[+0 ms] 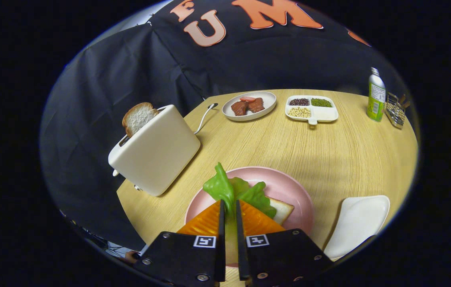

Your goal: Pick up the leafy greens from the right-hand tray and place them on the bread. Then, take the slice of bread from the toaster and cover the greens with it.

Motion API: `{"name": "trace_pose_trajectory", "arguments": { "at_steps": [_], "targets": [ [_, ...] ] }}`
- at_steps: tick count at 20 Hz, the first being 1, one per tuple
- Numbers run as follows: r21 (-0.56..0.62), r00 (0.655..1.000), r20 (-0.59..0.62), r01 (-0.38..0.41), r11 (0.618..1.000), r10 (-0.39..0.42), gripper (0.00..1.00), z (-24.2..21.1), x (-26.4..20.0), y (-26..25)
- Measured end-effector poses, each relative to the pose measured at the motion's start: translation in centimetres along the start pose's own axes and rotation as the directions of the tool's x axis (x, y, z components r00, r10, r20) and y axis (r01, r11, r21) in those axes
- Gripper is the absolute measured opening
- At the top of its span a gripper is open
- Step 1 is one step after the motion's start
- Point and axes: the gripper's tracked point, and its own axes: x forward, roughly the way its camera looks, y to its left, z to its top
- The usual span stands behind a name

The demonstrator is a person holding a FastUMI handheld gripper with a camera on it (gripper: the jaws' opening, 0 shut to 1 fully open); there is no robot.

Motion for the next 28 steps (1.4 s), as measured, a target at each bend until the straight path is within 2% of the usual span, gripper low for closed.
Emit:
{"name": "trace_pose_trajectory", "arguments": {
  "at_steps": [7,10,14,17,21,25,28],
  "targets": [
    [-0.034,0.998,0.003,0.061,0.998,-0.061,0.45,1.3,0.2,0.3],
    [-0.049,0.997,0.029,0.071,0.996,-0.069,0.53,3.7,-0.7,1.5],
    [-0.031,0.999,0.043,0.009,0.999,-0.008,0.68,7.9,-1.8,5.8],
    [-0.014,0.997,0.058,-0.043,0.999,0.043,0.83,11.6,-2.2,9.4],
    [0.02,0.992,0.018,-0.125,0.992,0.125,0.89,15.1,-1.2,14.9],
    [-0.047,0.991,-0.025,-0.136,0.99,0.135,0.91,17.3,1.4,18.8],
    [-0.053,0.987,-0.076,-0.147,0.988,0.143,0.92,17.8,3.4,21.8]
  ]
}}
